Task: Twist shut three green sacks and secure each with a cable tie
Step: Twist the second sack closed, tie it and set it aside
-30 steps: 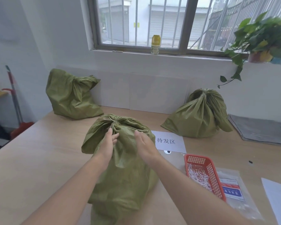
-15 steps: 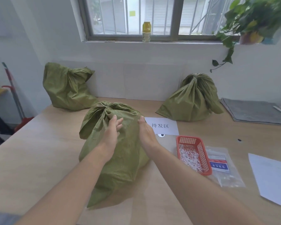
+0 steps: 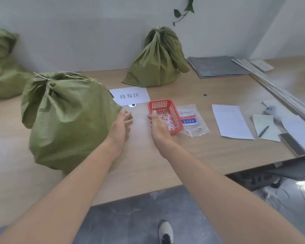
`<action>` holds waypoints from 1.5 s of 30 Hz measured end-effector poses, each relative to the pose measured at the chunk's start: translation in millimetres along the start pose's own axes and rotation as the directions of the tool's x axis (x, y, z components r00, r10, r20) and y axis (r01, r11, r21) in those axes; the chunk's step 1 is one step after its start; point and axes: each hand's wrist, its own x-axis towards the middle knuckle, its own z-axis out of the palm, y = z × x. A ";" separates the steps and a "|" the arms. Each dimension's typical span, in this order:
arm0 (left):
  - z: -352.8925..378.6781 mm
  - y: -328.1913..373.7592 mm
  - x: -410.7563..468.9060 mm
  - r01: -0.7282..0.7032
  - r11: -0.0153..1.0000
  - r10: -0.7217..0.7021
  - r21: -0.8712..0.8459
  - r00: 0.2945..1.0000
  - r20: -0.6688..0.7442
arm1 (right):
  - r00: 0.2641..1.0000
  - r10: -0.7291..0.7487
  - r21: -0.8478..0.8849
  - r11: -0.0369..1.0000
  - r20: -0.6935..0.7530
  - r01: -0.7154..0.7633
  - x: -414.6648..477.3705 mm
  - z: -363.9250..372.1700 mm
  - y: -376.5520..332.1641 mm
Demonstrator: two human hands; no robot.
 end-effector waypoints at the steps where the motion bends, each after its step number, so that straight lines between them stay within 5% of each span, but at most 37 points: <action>1: 10.4 -7.7 1.7 0.023 1.000 -0.023 0.012 1.000 0.017 | 1.000 0.020 -0.004 1.000 -0.016 -0.020 2.9 -11.0 8.0; 15: 134.2 -93.6 74.9 0.274 0.961 -0.272 0.034 0.961 -0.053 | 0.979 0.180 -0.138 0.972 -0.093 -0.192 101.3 -125.9 111.6; 26: 158.9 -144.6 130.0 0.425 0.903 -0.424 0.062 0.905 -0.037 | 0.919 0.370 -0.407 0.825 -0.134 -0.392 149.5 -126.7 196.8; 39: 160.8 -170.7 146.3 0.461 0.881 -0.464 0.103 0.886 0.001 | 0.937 0.318 -0.711 0.624 -0.146 -0.322 156.0 -132.3 245.7; 45: 158.4 -153.2 131.9 0.418 0.904 -0.418 0.090 0.908 -0.020 | 0.943 0.318 -0.612 0.729 -0.094 -0.307 138.8 -126.3 246.0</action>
